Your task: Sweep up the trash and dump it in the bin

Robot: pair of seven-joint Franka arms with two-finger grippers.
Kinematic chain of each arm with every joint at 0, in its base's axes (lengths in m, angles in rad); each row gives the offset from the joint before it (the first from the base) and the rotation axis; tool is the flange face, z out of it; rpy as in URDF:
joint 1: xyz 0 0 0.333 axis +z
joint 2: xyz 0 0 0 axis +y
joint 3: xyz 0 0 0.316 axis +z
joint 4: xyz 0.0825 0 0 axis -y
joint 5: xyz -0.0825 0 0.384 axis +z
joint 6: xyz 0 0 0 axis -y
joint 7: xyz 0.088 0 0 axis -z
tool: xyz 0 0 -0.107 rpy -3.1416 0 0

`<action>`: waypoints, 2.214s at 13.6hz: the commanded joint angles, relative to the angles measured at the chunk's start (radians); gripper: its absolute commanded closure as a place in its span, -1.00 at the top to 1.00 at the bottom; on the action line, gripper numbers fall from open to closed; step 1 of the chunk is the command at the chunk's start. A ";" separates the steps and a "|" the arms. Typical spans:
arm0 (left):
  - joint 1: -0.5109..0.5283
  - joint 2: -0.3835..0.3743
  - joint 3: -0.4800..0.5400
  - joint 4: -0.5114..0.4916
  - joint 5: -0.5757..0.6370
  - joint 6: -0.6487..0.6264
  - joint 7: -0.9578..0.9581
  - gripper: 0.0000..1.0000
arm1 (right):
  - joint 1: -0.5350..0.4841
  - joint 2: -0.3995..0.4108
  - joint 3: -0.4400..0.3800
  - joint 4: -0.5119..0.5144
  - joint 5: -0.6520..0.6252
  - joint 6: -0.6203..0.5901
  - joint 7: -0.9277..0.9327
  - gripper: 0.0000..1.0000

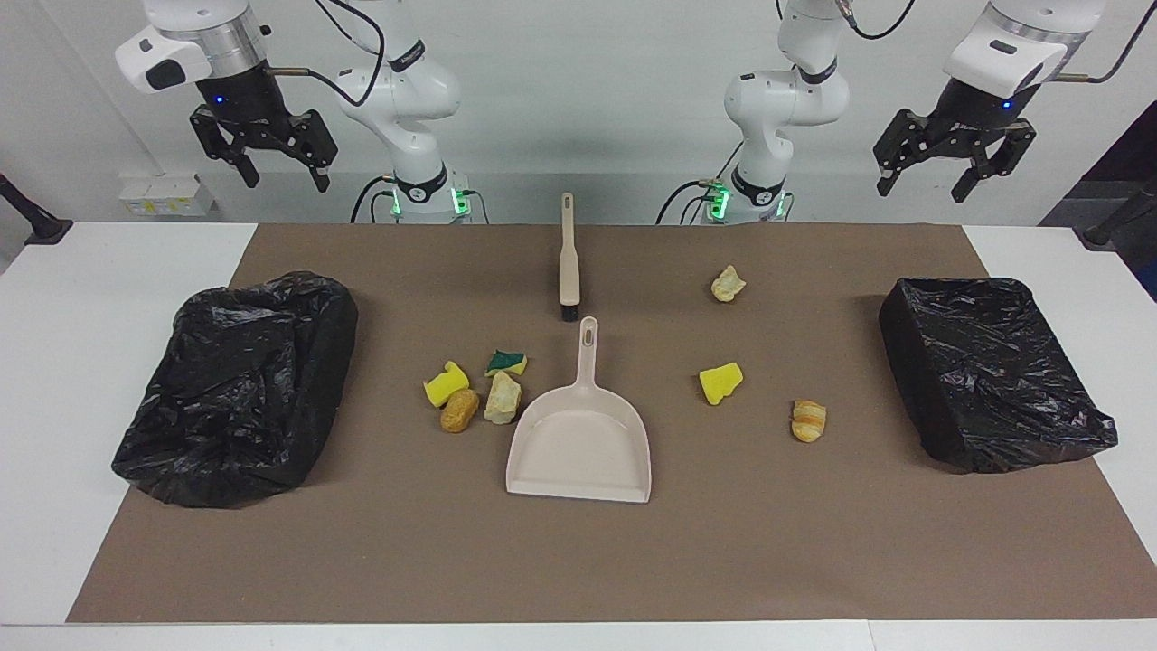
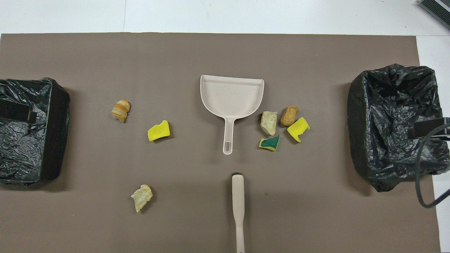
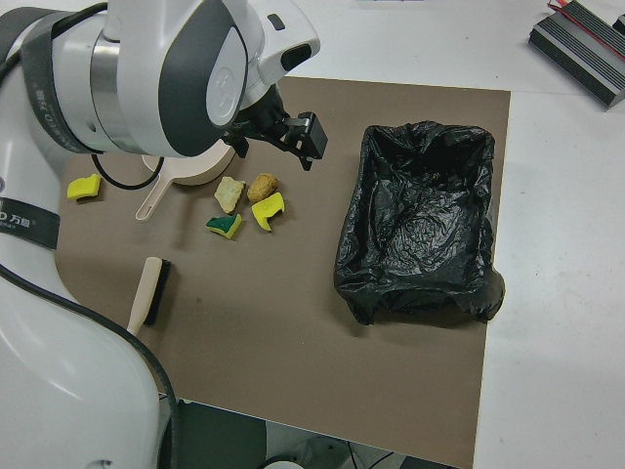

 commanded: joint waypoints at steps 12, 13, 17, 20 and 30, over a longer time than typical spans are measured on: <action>-0.340 -0.092 0.003 -0.370 -0.006 0.286 -0.286 1.00 | -0.006 -0.022 0.005 -0.022 0.006 -0.005 -0.032 1.00; -0.342 -0.094 0.003 -0.372 -0.006 0.289 -0.286 1.00 | -0.006 -0.023 0.005 -0.022 0.006 -0.005 -0.032 1.00; -0.349 -0.095 0.003 -0.378 -0.004 0.281 -0.289 1.00 | -0.012 -0.027 0.005 -0.026 0.006 -0.003 -0.034 1.00; -0.432 -0.107 0.002 -0.431 -0.006 0.297 -0.389 1.00 | -0.012 -0.030 0.005 -0.034 0.006 -0.003 -0.034 1.00; -0.826 -0.218 0.000 -0.803 -0.032 0.545 -0.768 1.00 | -0.015 -0.048 0.002 -0.066 0.006 -0.003 -0.035 1.00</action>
